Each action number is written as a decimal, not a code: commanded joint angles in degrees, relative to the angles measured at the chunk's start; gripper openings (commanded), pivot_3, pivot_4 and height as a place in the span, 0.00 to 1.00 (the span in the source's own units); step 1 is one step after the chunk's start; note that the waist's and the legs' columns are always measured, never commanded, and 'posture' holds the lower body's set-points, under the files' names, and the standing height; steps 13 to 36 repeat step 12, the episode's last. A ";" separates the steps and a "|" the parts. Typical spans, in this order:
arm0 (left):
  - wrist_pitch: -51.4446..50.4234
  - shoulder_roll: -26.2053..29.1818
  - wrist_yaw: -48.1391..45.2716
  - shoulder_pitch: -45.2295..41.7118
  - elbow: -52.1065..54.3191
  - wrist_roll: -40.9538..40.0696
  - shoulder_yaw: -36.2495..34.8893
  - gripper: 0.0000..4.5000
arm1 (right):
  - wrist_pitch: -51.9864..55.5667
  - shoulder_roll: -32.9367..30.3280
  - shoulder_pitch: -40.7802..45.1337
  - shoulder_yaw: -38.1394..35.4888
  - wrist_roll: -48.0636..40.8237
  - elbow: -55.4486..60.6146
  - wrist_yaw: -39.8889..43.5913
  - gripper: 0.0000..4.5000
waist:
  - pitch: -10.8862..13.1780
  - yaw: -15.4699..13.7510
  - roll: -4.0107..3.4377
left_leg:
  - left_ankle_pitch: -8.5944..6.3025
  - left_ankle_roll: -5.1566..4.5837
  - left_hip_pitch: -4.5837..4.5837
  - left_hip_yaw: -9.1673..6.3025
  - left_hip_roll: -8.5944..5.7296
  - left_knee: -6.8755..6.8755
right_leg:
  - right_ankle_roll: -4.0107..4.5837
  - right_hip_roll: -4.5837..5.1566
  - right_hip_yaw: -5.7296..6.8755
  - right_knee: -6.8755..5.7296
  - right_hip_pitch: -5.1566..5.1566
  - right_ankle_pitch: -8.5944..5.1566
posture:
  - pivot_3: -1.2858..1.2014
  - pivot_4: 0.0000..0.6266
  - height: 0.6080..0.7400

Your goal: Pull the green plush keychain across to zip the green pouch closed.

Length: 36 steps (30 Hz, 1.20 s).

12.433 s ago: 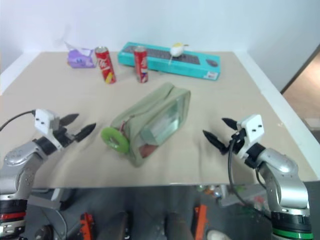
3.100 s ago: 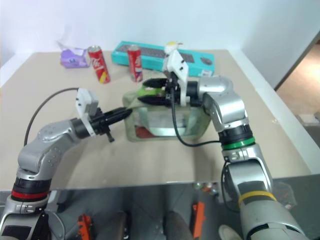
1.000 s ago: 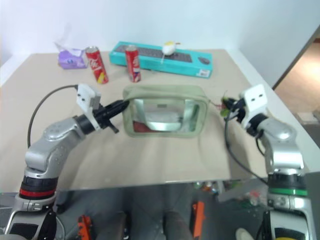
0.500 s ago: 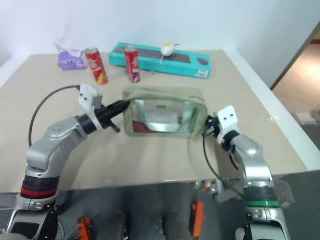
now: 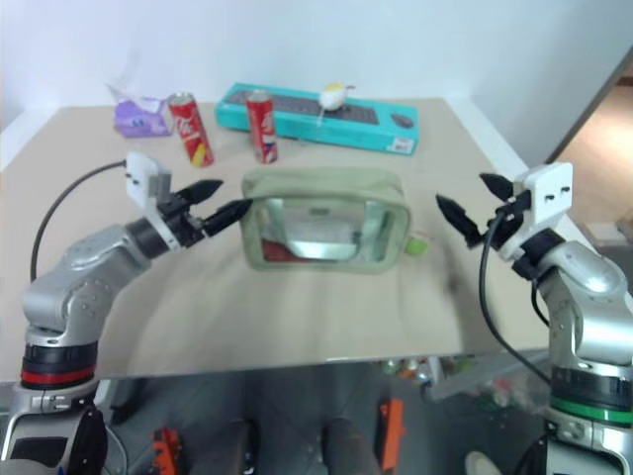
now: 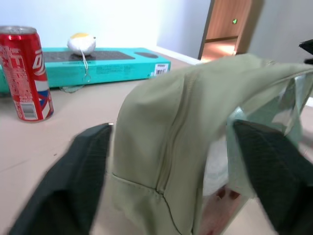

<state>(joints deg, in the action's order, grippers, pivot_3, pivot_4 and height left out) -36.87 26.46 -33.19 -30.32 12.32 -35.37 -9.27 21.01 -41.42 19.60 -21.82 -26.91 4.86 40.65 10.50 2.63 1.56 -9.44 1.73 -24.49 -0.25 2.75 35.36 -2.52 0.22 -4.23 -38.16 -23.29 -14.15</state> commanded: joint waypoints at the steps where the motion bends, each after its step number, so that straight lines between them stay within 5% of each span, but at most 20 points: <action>1: -0.19 2.57 -1.13 0.28 3.38 -3.77 -5.40 1.00 | 2.90 -3.64 -3.20 -6.06 -4.22 4.69 2.37 1.00 | 0.00 -0.01 0.00 | 0.00 0.00 -0.02 0.00 -0.01 0.00 | -0.01 0.02 0.00 0.01 -0.01 0.00 | 0.52 0.24 1.00; 6: 3.83 5.89 -2.77 13.53 7.67 -1.46 -8.86 1.00 | 9.97 -5.19 -19.86 -7.42 -9.59 17.68 7.29 1.00 | -0.08 0.02 0.00 | -0.22 -0.05 0.07 0.04 0.01 -0.05 | 0.04 0.06 -0.02 0.00 0.06 -0.30 | 0.52 0.24 1.00; 12: 10.15 8.87 -4.40 26.59 10.30 8.98 -0.71 1.00 | 7.74 -1.49 -26.32 -1.30 -8.11 25.38 6.11 1.00 | -0.07 0.04 0.00 | -0.30 -0.03 0.13 0.07 0.08 -0.02 | 0.28 0.03 -0.02 -0.01 0.05 -0.43 | 0.52 0.24 1.00; 36: 10.15 8.87 -4.40 26.59 10.30 8.98 -0.71 1.00 | 7.74 -1.49 -26.32 -1.30 -8.11 25.38 6.11 1.00 | -0.07 0.04 0.00 | -0.30 -0.03 0.13 0.07 0.08 -0.02 | 0.28 0.03 -0.02 -0.01 0.05 -0.43 | 0.52 0.24 1.00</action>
